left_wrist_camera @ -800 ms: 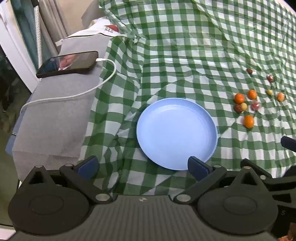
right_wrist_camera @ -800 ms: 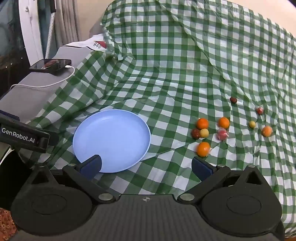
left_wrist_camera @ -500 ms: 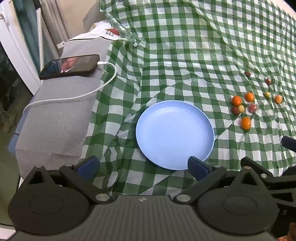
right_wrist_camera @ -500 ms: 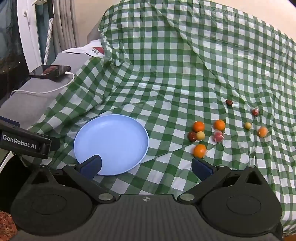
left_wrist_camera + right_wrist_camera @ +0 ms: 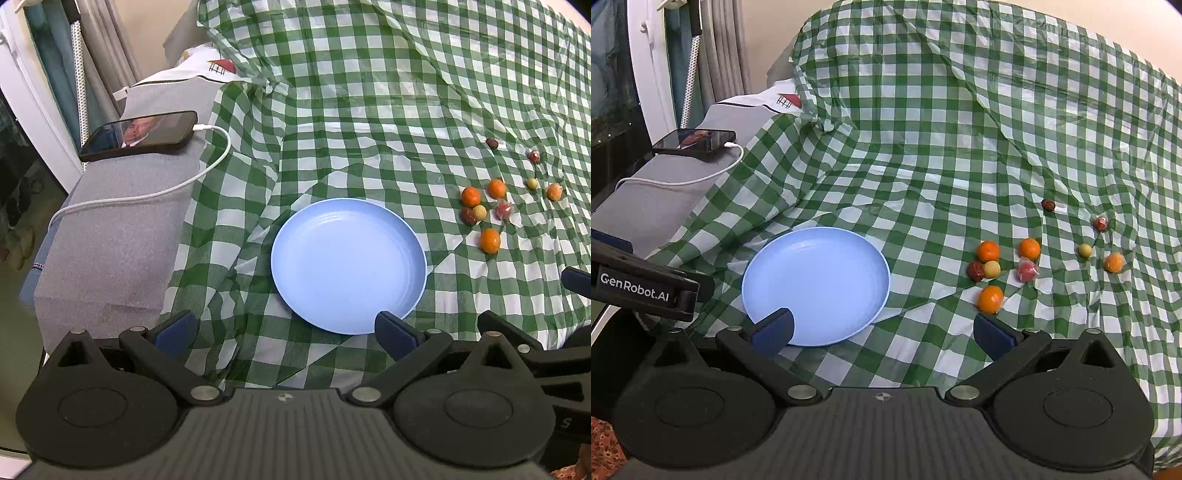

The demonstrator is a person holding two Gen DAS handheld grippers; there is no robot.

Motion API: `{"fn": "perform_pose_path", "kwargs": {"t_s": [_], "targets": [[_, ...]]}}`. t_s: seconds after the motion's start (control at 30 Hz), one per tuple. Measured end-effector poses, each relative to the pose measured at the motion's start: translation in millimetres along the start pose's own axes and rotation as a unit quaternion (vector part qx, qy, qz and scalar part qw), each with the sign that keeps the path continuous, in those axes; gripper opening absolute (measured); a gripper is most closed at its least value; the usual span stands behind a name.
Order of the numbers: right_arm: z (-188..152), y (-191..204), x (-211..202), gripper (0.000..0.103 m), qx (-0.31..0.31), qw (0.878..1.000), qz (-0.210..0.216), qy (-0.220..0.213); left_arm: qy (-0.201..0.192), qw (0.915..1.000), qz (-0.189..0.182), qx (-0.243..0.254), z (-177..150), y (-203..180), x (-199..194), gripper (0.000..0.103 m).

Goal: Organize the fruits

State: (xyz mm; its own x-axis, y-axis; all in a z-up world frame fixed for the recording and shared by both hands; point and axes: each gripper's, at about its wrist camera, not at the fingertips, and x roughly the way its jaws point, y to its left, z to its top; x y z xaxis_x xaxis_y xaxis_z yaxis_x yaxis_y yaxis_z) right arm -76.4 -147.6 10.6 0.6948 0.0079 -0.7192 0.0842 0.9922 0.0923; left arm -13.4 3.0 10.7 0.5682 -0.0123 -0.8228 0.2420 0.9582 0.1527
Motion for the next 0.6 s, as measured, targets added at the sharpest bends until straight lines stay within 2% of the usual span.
{"fn": "perform_pose_path", "kwargs": {"t_s": [0.6], "targets": [[0.1,-0.3,0.2,0.102,-0.001,1.000,0.003,0.006,0.004,1.0000,0.001,0.003,-1.6,0.9,3.0,0.103]]}}
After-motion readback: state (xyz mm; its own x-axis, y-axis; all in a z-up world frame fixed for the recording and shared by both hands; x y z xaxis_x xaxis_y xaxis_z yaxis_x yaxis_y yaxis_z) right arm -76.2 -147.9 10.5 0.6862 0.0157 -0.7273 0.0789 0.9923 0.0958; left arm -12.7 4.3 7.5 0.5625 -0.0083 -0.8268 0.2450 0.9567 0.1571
